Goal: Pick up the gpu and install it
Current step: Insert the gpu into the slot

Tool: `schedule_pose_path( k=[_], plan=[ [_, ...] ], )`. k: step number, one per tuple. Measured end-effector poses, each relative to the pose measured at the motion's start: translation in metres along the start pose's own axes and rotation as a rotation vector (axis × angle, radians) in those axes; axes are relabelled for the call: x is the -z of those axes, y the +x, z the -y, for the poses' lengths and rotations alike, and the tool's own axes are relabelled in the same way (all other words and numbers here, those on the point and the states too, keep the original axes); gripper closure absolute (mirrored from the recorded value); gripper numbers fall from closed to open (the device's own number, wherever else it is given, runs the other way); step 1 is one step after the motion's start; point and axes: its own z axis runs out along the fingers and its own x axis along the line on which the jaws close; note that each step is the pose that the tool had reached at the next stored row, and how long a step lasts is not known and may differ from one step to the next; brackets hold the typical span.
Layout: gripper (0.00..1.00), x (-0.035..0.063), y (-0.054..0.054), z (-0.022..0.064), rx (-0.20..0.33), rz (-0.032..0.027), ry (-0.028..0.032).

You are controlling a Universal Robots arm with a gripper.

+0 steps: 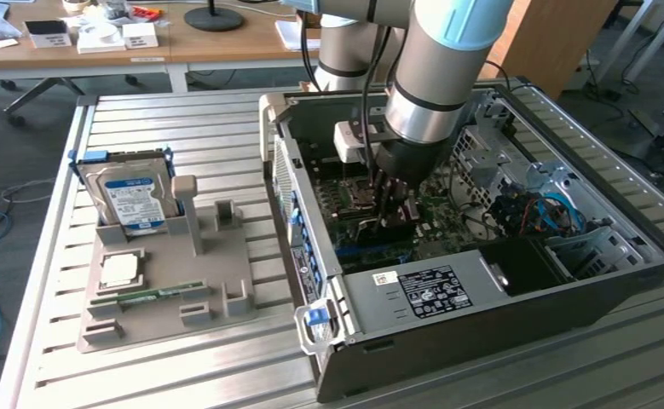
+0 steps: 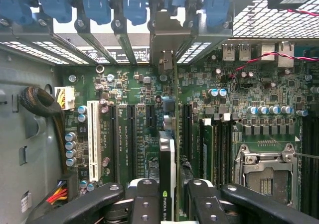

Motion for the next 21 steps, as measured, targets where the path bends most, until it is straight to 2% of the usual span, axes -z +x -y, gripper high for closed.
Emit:
schedule_pose_path(
  k=[21],
  plan=[
    [0.74, -0.0061, 0.0, -0.0022, -0.002, 0.0001, 0.0001]
  ],
)
